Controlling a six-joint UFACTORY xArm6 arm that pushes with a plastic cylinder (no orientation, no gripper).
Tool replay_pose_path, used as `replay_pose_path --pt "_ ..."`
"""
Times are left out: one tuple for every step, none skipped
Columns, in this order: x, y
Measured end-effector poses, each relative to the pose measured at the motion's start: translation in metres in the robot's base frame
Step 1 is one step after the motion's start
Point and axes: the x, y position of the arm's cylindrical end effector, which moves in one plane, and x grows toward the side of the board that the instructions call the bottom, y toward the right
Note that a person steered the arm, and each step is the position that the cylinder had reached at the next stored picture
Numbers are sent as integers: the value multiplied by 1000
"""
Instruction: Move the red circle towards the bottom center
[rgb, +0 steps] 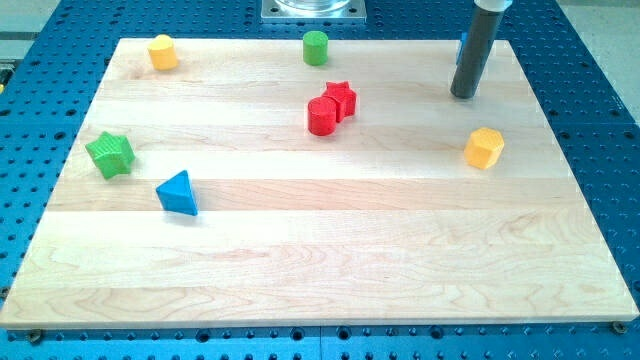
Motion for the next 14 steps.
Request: replay_pose_path --pt "-8 -6" --pt "-16 -44" --pt "-4 -94" --pt "33 -133" --pt "28 -130" --pt "12 -172" --pt "24 -236" --pt "81 -298" --pt "122 -334" --pt "164 -352" --pt "171 -409" --pt "215 -404" --pt "231 -347" --pt "240 -343"
